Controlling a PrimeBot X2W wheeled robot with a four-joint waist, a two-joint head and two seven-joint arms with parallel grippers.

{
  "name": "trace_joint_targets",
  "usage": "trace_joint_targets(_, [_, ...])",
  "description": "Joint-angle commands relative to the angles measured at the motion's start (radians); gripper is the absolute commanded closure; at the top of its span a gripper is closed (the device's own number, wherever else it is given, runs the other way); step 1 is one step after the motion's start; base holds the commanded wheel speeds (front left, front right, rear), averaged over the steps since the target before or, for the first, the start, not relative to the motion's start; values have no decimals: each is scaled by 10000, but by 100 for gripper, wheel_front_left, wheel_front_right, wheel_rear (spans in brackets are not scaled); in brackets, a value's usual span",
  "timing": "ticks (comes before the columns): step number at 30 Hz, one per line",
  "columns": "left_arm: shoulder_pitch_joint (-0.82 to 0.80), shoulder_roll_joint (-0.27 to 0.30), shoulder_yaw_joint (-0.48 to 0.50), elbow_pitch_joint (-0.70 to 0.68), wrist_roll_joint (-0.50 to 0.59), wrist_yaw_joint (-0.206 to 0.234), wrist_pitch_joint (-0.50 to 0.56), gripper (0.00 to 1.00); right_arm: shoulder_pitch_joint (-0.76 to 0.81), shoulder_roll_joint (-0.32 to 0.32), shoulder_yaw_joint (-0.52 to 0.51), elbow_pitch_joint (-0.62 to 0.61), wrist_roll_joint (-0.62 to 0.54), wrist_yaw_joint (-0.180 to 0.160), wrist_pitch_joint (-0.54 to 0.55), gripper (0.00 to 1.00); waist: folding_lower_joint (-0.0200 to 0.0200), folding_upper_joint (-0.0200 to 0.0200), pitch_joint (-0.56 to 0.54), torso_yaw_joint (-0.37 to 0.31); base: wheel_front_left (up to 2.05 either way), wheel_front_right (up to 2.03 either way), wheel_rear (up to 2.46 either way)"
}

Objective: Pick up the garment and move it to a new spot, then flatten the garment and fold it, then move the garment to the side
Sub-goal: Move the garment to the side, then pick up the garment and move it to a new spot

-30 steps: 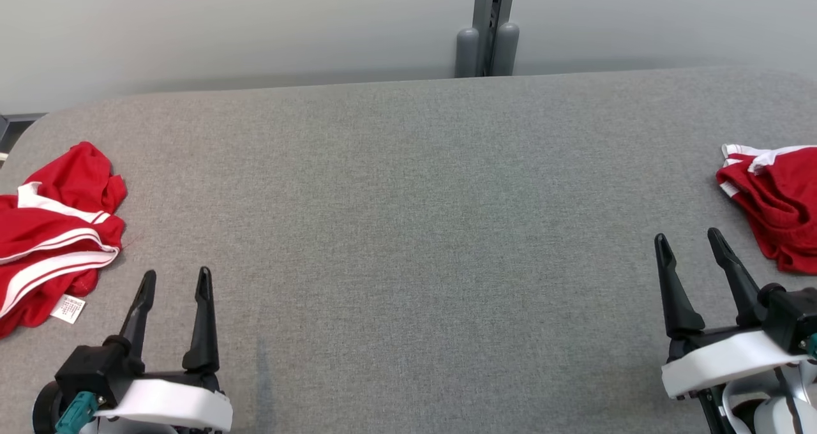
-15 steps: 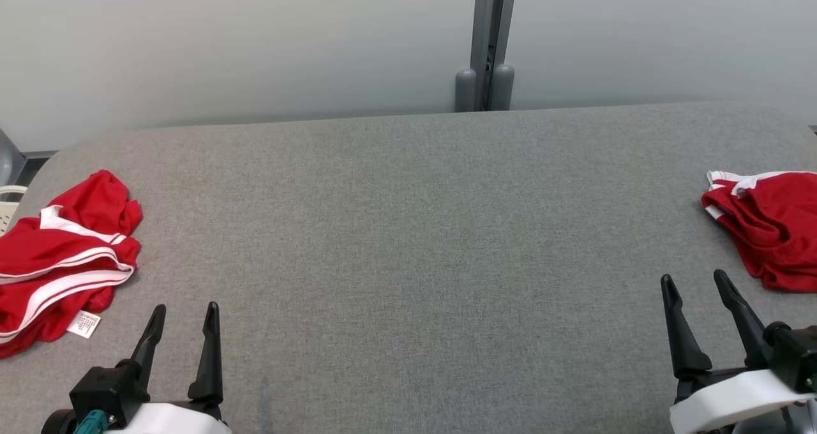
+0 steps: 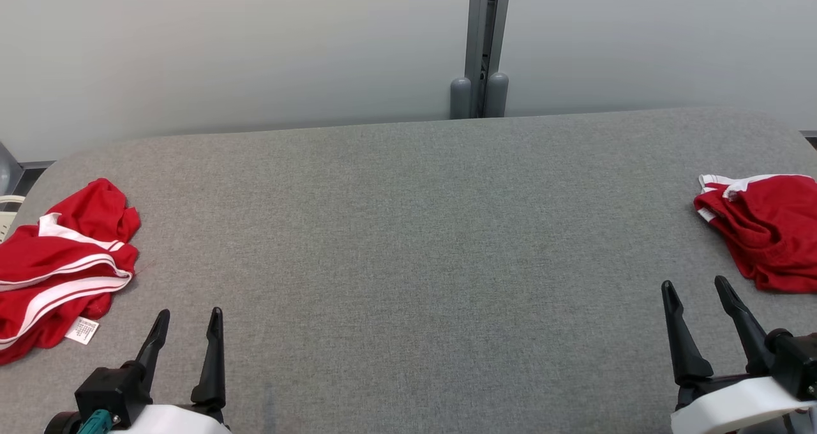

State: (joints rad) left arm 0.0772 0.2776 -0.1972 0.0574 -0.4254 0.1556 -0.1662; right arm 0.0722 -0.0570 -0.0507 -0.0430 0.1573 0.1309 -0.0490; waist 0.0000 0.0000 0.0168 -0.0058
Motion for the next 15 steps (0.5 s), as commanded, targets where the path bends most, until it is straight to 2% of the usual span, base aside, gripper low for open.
trace_joint_targets(1, [35, 76, 4, -22, -59, 53, 22, 0, 115, -5, -34, -35, -27, -1, 9, 0, 0, 0, -10, 1, 0, 0, 0])
trace_joint_targets(15, [-113, 77, -108, 30, -156, 63, 24, 0, 117, 18, -8, -21, 47, -1, -2, 0, 0, 0, 5, 68, 0, 0, 0])
